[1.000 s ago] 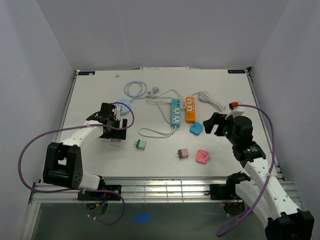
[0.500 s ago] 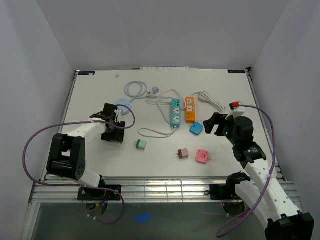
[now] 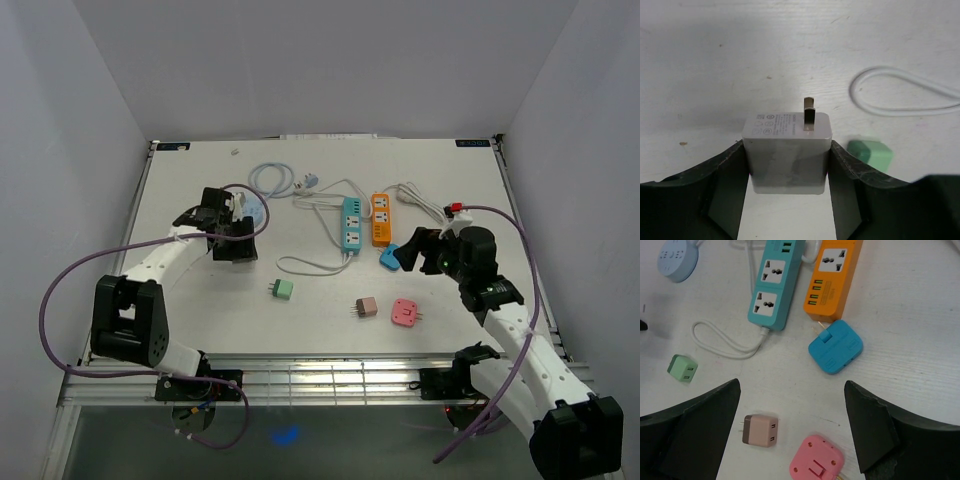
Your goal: Insert the plug
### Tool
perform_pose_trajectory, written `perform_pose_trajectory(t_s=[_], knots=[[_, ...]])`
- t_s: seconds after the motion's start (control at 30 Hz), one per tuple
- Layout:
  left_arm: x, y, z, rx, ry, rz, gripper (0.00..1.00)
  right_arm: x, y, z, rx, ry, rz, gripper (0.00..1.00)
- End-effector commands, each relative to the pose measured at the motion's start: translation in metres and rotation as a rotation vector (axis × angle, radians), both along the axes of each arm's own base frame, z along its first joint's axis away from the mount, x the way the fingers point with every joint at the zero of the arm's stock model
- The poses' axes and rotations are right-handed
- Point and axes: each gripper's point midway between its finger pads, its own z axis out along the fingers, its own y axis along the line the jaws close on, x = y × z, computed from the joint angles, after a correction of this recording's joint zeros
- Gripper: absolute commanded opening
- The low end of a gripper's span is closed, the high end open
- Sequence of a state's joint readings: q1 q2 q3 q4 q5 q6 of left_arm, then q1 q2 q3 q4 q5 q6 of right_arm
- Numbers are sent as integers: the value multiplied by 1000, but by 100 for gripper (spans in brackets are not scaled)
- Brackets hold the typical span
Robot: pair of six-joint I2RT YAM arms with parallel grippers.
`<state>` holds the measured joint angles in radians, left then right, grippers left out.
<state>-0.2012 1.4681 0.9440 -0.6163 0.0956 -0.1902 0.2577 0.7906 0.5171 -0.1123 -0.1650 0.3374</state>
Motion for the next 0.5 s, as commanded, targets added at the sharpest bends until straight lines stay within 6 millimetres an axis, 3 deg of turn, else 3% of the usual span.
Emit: perform_pose_trajectory(t_s=[0.0, 0.07, 0.2, 0.37, 0.4, 0.47], knots=[[26, -30, 59, -191, -143, 37, 36, 4, 32, 33, 109, -58, 145, 90], [29, -39, 70, -260, -147, 74, 34, 5, 44, 37, 146, -65, 177, 89], [36, -56, 88, -394, -136, 132, 11, 9, 65, 53, 195, -135, 214, 89], [36, -82, 113, -615, -119, 196, 13, 6, 107, 62, 246, -177, 284, 90], [40, -85, 126, -660, -162, 198, 13, 8, 113, 71, 277, -211, 287, 90], [40, -89, 130, -730, -140, 267, 14, 4, 130, 70, 293, -217, 309, 90]])
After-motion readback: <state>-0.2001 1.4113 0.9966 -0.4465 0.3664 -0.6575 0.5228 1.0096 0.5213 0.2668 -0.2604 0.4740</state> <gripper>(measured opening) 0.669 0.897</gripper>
